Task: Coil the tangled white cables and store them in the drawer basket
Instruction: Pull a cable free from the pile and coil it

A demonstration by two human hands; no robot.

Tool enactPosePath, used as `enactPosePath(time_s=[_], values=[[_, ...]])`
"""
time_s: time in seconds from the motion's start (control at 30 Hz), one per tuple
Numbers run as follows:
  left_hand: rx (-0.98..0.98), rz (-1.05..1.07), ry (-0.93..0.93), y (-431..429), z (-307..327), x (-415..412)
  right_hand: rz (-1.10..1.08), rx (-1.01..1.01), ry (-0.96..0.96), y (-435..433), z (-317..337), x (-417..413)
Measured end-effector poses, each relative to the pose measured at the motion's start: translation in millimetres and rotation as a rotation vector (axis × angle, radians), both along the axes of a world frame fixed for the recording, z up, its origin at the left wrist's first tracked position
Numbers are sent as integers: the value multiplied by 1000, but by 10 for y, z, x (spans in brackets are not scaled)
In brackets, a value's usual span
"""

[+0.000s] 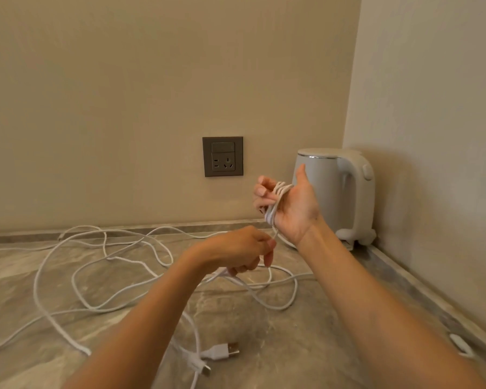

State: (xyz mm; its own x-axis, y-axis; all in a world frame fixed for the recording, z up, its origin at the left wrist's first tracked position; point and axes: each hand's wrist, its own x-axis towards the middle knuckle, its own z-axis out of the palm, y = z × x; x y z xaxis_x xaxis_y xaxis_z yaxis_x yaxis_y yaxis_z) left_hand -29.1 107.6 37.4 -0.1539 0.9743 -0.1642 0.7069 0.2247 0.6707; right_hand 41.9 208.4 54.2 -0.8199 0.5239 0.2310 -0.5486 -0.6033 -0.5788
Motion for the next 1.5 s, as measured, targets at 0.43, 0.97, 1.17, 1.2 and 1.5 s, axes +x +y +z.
enactPosePath(time_s=[0.43, 0.97, 1.17, 1.2, 1.5], values=[[289, 157, 55, -187, 302, -223, -276, 712, -670, 75, -120, -19], [826, 368, 129, -44, 185, -322, 560, 665, -385, -170, -139, -42], [607, 309, 29, 67, -23, -321, 664, 387, 22, -84, -105, -81], [573, 271, -1, 78, -48, -296, 670, 295, 78, -78, -96, -83], [155, 51, -3, 11, -52, -116, 15, -41, -22, -71, -20, -46]])
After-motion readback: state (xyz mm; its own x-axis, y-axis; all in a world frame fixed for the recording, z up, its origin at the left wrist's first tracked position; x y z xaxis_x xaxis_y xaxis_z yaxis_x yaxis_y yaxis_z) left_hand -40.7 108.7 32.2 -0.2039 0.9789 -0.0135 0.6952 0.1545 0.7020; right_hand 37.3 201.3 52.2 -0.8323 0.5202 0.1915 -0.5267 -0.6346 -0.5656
